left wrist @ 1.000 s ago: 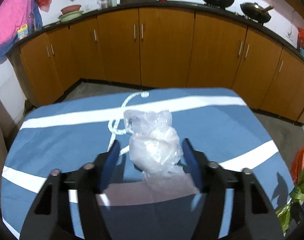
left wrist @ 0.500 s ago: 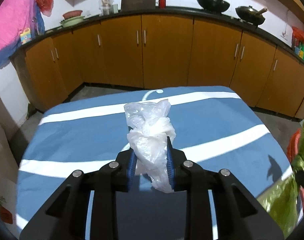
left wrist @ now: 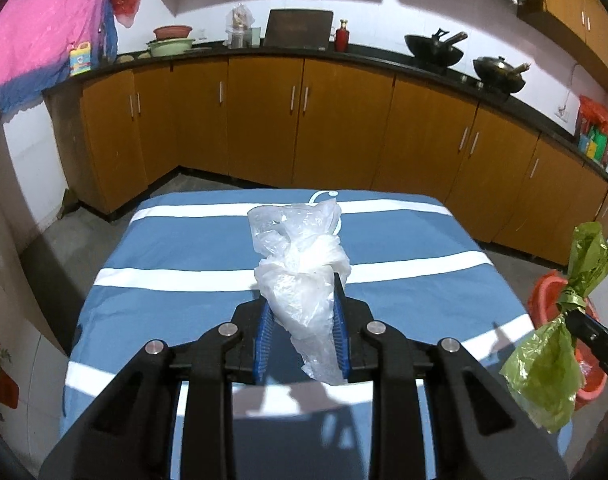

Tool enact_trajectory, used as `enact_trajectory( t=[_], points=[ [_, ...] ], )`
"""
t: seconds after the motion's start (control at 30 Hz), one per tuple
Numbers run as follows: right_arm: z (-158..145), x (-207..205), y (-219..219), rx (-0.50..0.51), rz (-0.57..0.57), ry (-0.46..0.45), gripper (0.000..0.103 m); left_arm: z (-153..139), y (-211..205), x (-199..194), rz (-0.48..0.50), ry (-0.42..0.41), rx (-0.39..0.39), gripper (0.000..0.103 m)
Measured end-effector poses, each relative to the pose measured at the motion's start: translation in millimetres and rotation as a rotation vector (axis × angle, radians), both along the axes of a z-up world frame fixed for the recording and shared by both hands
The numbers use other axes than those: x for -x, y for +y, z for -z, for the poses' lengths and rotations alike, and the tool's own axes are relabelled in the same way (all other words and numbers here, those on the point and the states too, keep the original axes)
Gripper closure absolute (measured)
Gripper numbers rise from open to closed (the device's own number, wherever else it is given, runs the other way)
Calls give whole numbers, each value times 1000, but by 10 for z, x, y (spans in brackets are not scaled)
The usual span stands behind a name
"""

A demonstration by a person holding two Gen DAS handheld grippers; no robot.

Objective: Collect trash
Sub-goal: 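Carry the white bag and olive-green bag over the wastebasket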

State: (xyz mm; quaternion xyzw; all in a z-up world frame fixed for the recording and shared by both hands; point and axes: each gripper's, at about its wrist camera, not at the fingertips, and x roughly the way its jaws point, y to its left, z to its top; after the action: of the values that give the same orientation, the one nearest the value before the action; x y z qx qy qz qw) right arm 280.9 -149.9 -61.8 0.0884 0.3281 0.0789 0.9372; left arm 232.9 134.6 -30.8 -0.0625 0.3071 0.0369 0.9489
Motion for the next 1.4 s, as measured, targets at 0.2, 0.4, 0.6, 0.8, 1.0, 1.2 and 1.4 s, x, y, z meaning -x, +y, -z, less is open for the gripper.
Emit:
enact_trajectory(
  t=[0.2, 0.4, 0.6, 0.8, 1.0, 1.2, 1.4],
  points=[
    [-105, 237, -168, 3, 19, -16, 83, -115, -136, 229, 23, -24, 6, 77],
    [-231, 495, -406, 48, 75, -52, 83, -183, -396, 375, 64, -37, 4, 77],
    [-285, 690, -722, 84, 154, -69, 83, -242, -782, 453, 134, -53, 12, 77],
    [-289, 804, -1140, 76, 238, -63, 83, -247, -1233, 505, 217, -54, 12, 77],
    [-307, 868, -1469, 93, 304, -64, 83, -260, -1612, 500, 288, -45, 20, 77],
    [-359, 879, -1736, 104, 352, -66, 83, -300, -2011, 470, 360, -43, 8, 77],
    [-411, 833, -1944, 112, 376, -66, 83, -305, -2267, 383, 412, -23, 11, 77]
  ],
)
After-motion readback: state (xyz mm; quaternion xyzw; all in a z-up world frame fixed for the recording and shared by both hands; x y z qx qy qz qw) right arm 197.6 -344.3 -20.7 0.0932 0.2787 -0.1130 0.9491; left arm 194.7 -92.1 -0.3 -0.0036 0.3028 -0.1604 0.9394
